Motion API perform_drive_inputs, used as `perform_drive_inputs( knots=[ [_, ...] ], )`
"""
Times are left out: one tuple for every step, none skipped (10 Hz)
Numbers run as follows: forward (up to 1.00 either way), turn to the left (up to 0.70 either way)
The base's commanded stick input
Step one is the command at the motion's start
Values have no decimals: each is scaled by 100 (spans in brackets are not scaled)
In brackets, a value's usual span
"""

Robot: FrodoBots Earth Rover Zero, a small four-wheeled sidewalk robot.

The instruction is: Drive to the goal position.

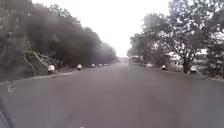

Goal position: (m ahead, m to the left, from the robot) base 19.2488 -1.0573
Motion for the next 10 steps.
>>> perform_drive_inputs(
  knots=[
    [100, -37],
    [100, -21],
    [100, -5],
    [100, 0],
    [100, 0],
    [100, 0],
    [100, 0],
    [100, 0],
    [100, 0],
    [100, 0]
  ],
)
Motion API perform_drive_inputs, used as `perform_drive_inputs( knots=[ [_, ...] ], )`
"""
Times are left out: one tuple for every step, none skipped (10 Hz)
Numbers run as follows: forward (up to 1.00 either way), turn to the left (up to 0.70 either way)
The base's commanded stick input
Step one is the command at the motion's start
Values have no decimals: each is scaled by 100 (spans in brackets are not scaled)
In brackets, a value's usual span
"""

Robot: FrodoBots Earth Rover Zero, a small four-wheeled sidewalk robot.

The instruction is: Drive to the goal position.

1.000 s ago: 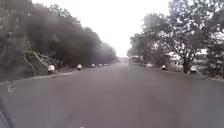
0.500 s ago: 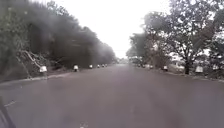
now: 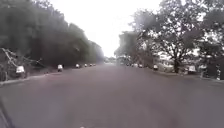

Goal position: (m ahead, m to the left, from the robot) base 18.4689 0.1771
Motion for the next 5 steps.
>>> perform_drive_inputs(
  knots=[
    [100, 0],
    [100, 0],
    [100, 0],
    [100, 0],
    [100, 0]
  ],
)
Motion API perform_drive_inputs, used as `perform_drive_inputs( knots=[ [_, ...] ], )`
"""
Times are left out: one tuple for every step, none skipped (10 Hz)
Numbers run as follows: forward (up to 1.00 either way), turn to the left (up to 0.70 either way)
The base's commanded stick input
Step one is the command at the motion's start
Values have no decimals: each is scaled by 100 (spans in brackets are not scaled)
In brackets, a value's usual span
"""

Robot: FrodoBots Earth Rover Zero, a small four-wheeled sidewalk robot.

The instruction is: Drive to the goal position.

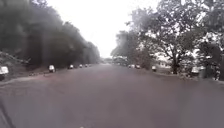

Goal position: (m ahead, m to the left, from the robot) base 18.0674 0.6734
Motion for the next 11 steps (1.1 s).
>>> perform_drive_inputs(
  knots=[
    [100, 0],
    [100, 0],
    [100, 0],
    [100, 1],
    [100, 2],
    [100, 30],
    [100, 22],
    [100, 14],
    [100, 0],
    [100, 0],
    [100, 0]
  ],
)
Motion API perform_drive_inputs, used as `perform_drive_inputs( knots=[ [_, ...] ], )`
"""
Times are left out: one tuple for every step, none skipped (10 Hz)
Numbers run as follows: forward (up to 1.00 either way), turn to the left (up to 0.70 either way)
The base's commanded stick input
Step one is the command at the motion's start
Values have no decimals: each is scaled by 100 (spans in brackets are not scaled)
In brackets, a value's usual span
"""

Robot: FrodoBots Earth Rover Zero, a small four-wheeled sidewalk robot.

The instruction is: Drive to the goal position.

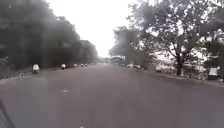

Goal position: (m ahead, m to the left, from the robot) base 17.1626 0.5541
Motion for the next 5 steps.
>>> perform_drive_inputs(
  knots=[
    [100, 0],
    [100, 0],
    [100, 0],
    [100, 0],
    [100, 0]
  ],
)
